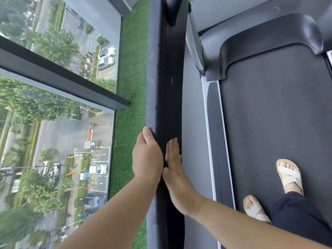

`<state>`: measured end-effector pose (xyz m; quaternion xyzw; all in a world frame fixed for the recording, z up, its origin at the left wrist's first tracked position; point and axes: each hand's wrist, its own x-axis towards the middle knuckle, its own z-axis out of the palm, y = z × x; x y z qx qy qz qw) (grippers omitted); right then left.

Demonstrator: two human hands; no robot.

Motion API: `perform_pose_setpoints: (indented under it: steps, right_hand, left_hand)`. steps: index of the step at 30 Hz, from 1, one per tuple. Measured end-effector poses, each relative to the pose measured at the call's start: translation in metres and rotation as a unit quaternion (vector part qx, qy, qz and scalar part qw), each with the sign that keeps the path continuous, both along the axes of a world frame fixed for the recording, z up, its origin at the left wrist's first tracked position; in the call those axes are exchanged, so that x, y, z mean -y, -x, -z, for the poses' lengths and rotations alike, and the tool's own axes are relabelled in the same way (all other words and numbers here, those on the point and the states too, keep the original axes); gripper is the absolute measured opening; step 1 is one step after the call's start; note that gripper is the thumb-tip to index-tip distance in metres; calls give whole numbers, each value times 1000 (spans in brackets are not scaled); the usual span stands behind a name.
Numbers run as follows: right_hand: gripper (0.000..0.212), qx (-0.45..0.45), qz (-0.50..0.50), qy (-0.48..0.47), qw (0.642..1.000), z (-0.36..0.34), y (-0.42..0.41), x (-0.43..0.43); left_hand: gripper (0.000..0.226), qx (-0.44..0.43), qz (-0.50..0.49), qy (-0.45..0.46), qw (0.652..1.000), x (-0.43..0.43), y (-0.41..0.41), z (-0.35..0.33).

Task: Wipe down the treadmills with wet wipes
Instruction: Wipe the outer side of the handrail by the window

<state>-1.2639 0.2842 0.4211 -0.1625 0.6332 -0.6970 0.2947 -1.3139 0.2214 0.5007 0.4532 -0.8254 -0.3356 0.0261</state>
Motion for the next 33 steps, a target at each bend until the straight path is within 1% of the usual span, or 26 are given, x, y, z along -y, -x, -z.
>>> perform_pose_setpoints:
  steps: [1,2,3,5,6,7,8,10,11,12,13,14,16,17,18,21,22,23,24,26,27,28,30,31,33]
  right_hand:
    - [77,-19,-6,0,1000,1,-1,-2]
    - [75,-21,-6,-2,1000,6,0,-3]
    - [69,1,-7,-5,1000,9,4,-4]
    - [56,94,-9,-14,995,11,15,-3]
    - [55,128,-11,-14,992,8,18,-3]
    - [56,130,-11,-12,991,1,19,-3]
    - [60,100,-10,-9,995,-4,16,-2]
    - [71,9,-5,-10,1000,-7,6,-1]
    - [73,-17,-2,-18,1000,-5,3,-1]
    - [68,-18,3,-26,999,-1,3,0]
    - [60,8,10,-32,999,2,5,0]
    - [52,58,21,-34,998,4,10,2]
    - [47,161,45,-26,986,1,19,7]
    - [47,182,52,-20,982,-3,22,10]
    - [49,174,57,-12,983,-8,21,12]
    - [67,70,44,14,996,-11,14,10]
    - [68,38,29,9,999,-6,14,7]
    - [65,21,15,2,1000,1,17,4]
    - [60,29,2,-4,1000,7,22,3]
    - [55,129,2,-8,992,13,38,4]
    - [56,173,8,-18,985,13,44,6]
    - [59,191,12,-26,981,10,49,8]
    - [67,166,-1,-22,986,-1,50,10]
    - [71,137,-7,-13,990,-6,48,10]
    - [73,77,-10,-5,997,-8,42,7]
  left_hand:
    - [47,-2,-3,-5,1000,0,0,0]
    - [47,-2,-8,-11,1000,0,0,-1]
    - [46,-3,-14,-18,1000,-1,1,-1]
    - [45,-5,-23,-29,999,-1,1,-1]
    - [44,-7,-26,-34,999,-2,1,-2]
    - [44,-9,-27,-38,999,-2,1,-2]
    - [43,-11,-27,-40,999,-3,1,-3]
    - [44,-14,-27,-39,999,-4,2,-4]
    - [44,-15,-29,-40,999,-4,2,-4]
    - [44,-14,-33,-42,998,-4,2,-5]
    - [44,-13,-36,-45,998,-4,2,-5]
    - [44,-12,-37,-48,998,-4,2,-5]
    - [44,-13,-37,-53,998,-4,2,-4]
    - [43,-15,-37,-55,998,-4,2,-4]
    - [43,-18,-38,-56,998,-4,2,-4]
    - [41,-26,-39,-55,997,-3,2,-4]
    - [41,-26,-40,-54,997,-3,2,-4]
    - [41,-25,-41,-54,997,-3,2,-4]
    - [41,-23,-41,-52,998,-3,2,-4]
    - [39,-21,-40,-51,998,-3,2,-4]
    - [38,-19,-40,-51,998,-4,1,-3]
    - [36,-16,-40,-50,998,-4,1,-4]
    - [34,-16,-39,-47,998,-5,2,-6]
    - [36,-18,-38,-49,998,-5,2,-7]
    - [40,-18,-39,-50,998,-5,3,-6]
